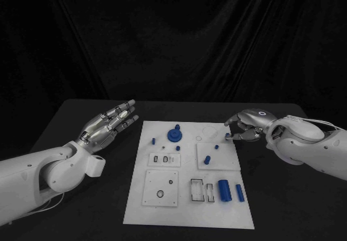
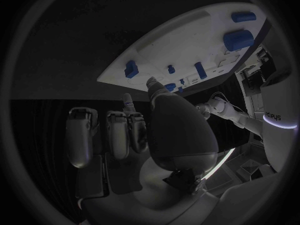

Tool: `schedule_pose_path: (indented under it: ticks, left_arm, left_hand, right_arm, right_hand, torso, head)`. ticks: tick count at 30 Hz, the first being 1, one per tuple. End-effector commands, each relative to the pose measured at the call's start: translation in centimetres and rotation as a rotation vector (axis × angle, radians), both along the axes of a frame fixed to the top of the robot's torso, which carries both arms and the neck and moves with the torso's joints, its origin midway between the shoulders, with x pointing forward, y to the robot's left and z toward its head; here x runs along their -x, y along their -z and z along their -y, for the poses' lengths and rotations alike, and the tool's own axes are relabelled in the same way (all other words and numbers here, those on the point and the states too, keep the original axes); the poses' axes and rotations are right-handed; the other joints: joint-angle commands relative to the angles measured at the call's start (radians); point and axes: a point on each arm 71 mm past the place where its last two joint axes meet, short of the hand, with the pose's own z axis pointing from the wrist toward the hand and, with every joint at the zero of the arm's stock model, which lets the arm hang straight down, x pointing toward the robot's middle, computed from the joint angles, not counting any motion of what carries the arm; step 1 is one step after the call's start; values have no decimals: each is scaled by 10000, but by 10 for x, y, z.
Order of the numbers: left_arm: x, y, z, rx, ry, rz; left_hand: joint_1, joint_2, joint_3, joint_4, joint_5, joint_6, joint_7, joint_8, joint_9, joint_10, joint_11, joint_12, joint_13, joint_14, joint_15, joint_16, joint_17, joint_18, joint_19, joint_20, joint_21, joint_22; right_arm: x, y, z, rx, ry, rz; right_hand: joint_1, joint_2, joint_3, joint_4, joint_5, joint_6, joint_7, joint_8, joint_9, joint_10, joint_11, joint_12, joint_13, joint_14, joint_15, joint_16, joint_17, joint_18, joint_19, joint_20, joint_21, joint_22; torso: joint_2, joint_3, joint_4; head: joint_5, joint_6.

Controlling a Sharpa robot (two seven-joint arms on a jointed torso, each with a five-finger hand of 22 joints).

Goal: Assemble the parts on the task board

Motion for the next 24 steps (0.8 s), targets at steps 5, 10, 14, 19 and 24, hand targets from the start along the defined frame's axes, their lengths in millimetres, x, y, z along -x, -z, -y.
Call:
schedule_pose_path:
  ticks: [5,10,14,19,24]
  left_arm:
    - [0,-1,0,106,13,84]
    - [0,-1,0,110,29,77]
    - [0,-1,0,109,31,74]
    - [0,0,-1,110,36,67]
    - [0,0,-1,106,30,64]
  left_hand:
    - [79,-11,74,13,38,-28,1,21,10,-1,42,24,11,4,61,33,-4,106,-10,61,-5,6]
    - [80,-14,84,6,38,-23,0,22,11,-1,41,24,10,4,64,34,-3,106,-9,61,-4,7]
    - [80,-14,84,6,38,-23,0,22,11,-1,41,24,10,4,64,34,-3,106,-9,61,-4,7]
    - [80,-14,84,6,38,-23,0,22,11,-1,41,24,10,4,64,34,-3,106,-9,61,-4,7]
    - [81,-17,94,-1,38,-30,-2,21,10,-1,39,21,10,4,67,34,-3,105,-7,62,-3,8]
  right_arm:
    - [0,3,2,-98,116,236]
    - [0,6,4,-35,179,98]
    - [0,8,4,18,232,-1]
    - [-1,10,5,69,284,-79]
    - [-1,12,5,106,284,-150]
  right_hand:
    - [245,-116,-20,192,-123,138,18,74,80,1047,-15,25,2633,1038,-37,26,2634,-194,627,-44,73,2351]
    - [323,-159,-38,240,-125,84,24,43,94,1047,-9,25,2633,1038,-33,26,2634,-192,624,-41,65,2351]
    - [437,-189,-47,295,-45,92,36,48,133,1047,0,25,2633,1038,-26,26,2634,-190,620,-35,57,2351]
    - [650,-189,-54,413,315,163,52,90,252,1047,17,25,2633,1038,-12,26,2634,-184,608,-21,31,2349]
    - [849,-157,-54,457,785,314,50,214,437,1047,15,25,2633,1038,-11,26,2634,-181,604,-18,16,2350]
  torso:
    - [6,34,-19]
    - [2,8,23]
    - [3,11,13]
    - [-6,10,11]
    - [-1,8,15]
  head:
    - [6,-165]
    - [-53,-165]
    - [-40,-223]
    - [-26,-280]
    - [-30,-289]
